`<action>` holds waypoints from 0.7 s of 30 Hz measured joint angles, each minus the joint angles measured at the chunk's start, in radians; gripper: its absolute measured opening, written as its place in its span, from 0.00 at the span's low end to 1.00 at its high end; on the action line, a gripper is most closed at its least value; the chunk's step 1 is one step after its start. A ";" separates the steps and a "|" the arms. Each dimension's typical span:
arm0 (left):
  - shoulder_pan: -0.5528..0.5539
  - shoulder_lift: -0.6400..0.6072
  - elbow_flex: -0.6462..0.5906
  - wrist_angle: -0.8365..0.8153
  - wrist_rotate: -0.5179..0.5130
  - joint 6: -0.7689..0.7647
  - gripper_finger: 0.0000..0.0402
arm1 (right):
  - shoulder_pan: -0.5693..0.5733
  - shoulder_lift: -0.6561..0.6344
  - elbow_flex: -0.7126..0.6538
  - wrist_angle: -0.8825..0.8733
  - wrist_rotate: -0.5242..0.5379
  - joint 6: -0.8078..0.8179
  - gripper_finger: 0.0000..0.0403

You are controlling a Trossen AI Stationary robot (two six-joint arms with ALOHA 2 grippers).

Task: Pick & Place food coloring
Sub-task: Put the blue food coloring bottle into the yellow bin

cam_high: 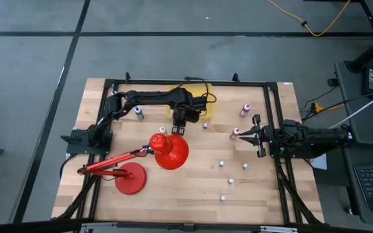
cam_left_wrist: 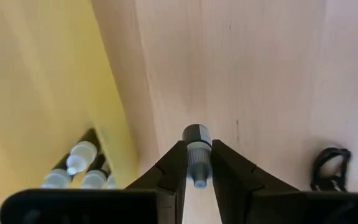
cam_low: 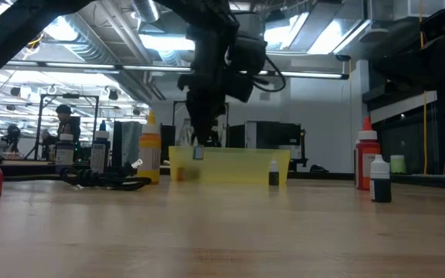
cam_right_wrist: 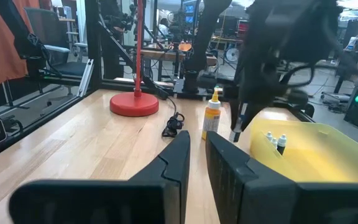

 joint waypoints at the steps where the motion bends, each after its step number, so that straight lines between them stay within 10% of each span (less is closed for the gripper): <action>1: 0.003 0.000 0.017 -0.012 0.003 0.000 0.14 | 0.000 0.000 0.000 0.000 0.000 0.000 0.14; 21: 0.147 -0.002 0.160 -0.012 -0.055 0.034 0.15 | 0.000 0.000 0.000 0.000 0.000 0.000 0.14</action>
